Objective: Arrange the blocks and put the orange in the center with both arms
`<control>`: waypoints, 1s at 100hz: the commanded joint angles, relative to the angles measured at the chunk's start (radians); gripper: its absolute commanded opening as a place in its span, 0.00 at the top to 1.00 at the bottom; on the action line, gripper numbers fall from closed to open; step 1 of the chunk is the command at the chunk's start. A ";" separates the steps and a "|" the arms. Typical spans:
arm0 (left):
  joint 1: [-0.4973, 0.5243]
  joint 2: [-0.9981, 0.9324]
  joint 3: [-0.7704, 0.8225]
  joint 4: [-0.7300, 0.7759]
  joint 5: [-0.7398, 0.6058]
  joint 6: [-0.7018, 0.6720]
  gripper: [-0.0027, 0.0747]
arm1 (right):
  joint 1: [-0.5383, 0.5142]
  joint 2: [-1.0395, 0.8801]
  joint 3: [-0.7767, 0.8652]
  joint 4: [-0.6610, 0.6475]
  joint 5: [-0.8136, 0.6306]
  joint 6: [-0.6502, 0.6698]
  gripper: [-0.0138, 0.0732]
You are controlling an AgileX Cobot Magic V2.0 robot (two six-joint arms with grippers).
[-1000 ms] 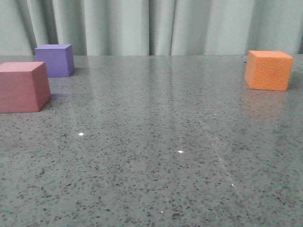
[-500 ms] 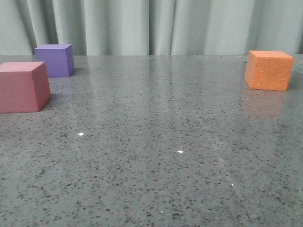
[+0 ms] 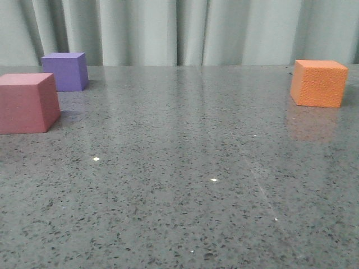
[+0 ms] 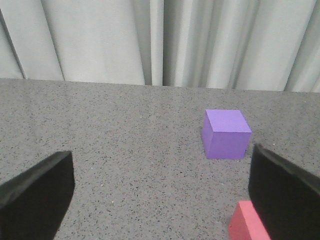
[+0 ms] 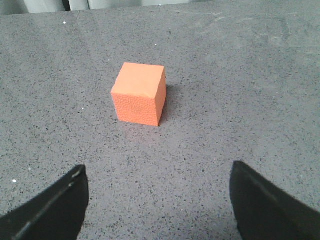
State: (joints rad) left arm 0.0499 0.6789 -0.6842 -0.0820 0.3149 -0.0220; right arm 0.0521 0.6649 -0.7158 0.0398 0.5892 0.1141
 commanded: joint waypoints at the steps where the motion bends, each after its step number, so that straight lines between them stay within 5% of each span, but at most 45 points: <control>1: -0.001 0.009 -0.036 -0.011 -0.093 0.000 0.09 | -0.004 0.004 -0.041 0.007 -0.083 -0.008 0.17; 79: -0.001 0.009 -0.036 -0.011 -0.093 0.000 0.09 | -0.004 0.662 -0.701 0.064 0.418 -0.006 0.17; 100: -0.001 0.009 -0.036 -0.011 -0.093 0.000 0.09 | -0.004 0.823 -0.851 0.080 0.489 0.102 0.17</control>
State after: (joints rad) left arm 0.0499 0.6832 -0.6842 -0.0820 0.3082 -0.0220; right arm 0.0521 1.4701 -1.4903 0.1084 1.0856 0.1744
